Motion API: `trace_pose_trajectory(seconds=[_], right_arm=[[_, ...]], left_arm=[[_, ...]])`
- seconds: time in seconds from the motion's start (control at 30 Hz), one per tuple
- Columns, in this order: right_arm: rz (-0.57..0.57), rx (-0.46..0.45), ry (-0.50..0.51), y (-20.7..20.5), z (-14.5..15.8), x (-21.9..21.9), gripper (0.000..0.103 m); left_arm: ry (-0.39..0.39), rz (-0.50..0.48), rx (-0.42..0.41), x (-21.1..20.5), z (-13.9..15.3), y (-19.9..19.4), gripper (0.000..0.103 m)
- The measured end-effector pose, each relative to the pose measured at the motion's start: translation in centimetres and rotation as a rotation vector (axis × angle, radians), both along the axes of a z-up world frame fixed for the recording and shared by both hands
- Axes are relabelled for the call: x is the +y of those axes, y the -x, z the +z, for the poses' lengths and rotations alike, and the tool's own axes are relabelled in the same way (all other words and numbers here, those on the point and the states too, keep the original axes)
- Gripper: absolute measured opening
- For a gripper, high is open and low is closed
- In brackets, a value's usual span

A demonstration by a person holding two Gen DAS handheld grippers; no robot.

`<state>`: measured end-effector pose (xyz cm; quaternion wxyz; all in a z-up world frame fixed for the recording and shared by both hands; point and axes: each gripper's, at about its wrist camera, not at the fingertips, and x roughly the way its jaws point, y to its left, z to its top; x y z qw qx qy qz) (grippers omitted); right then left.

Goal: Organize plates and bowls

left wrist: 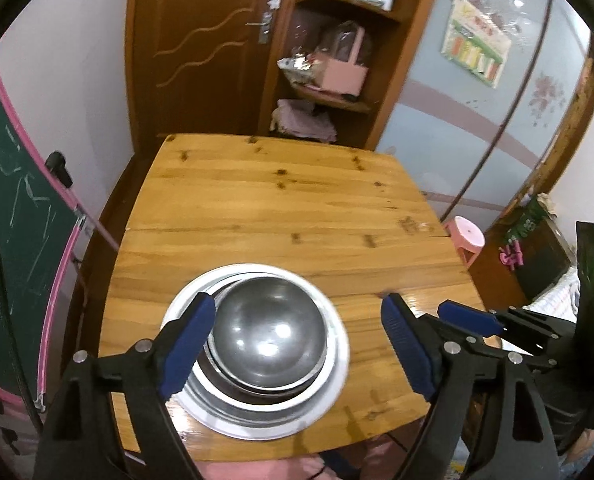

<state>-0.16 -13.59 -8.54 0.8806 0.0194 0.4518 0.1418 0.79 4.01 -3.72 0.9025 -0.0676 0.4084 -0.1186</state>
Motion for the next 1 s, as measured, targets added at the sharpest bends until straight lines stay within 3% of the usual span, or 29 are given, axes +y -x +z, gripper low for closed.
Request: trace_pose_trajectory(seconds=[0.2, 0.33, 0.6, 0.77, 1.0], right_arm=[[-0.051, -0.055, 0.016, 3.0, 2.0, -2.7, 0.033], [-0.100, -0.102, 0.041, 4.4, 3.5, -4.2, 0.044], [-0.142, -0.158, 0.016, 5.7, 6.2, -6.1, 0.044], [-0.159, -0.174, 0.036, 6.0, 6.0, -6.1, 0.044], [-0.193, -0.162, 0.047, 5.9, 5.0, -6.3, 0.044]], left_arm=[[-0.011, -0.001, -0.020, -2.2, 1.3, 1.5, 0.088], [-0.066, 0.018, -0.030, -3.5, 2.0, 1.7, 0.088], [-0.109, 0.046, -0.074, -5.7, 4.3, 2.3, 0.096], [-0.171, 0.113, -0.118, -6.6, 4.7, 2.8, 0.102], [-0.182, 0.137, -0.066, -6.8, 3.4, 2.4, 0.102]])
